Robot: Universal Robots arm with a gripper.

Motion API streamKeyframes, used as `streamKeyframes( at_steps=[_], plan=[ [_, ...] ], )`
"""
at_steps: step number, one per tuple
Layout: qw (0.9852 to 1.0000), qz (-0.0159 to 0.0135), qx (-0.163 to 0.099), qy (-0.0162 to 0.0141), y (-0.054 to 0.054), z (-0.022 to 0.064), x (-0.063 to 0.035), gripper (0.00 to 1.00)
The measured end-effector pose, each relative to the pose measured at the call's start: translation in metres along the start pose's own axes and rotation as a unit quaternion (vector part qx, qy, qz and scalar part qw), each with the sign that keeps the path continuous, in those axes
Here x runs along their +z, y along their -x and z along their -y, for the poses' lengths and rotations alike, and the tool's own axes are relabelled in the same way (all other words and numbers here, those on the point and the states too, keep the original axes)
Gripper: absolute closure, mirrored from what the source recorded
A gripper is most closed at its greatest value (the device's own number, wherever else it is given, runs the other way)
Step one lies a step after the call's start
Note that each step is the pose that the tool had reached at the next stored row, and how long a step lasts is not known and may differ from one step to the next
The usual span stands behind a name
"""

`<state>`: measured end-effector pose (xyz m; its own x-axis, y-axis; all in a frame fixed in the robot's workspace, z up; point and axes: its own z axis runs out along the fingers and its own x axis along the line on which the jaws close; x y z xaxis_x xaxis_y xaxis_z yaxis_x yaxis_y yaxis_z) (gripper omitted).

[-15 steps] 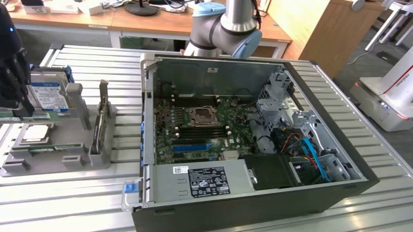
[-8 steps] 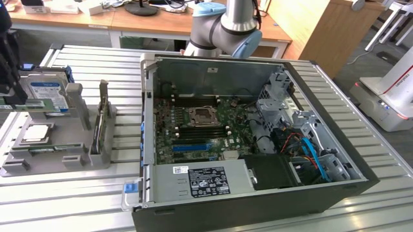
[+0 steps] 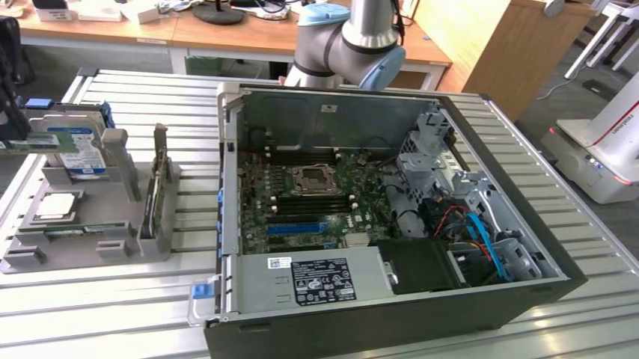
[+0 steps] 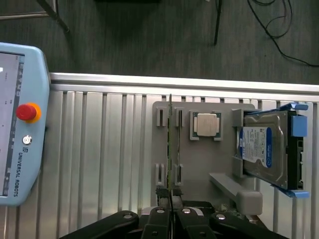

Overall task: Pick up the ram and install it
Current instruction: 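Pick up the ram and move it above insertion slot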

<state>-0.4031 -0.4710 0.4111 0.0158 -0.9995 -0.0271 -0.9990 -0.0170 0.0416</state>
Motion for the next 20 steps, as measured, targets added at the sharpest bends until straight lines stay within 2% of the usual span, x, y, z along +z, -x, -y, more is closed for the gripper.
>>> streamKeyframes(
  at_steps=[8, 17, 20],
  plan=[
    [1.0, 0.0, 0.0, 0.0001, 0.0, -0.0006, -0.0186, 0.88],
    [1.0, 0.0, 0.0, 0.0002, 0.001, -0.0003, -0.02, 0.88],
    [1.0, 0.0, 0.0, 0.0002, 0.0, 0.0031, -0.0201, 0.88]
  ],
)
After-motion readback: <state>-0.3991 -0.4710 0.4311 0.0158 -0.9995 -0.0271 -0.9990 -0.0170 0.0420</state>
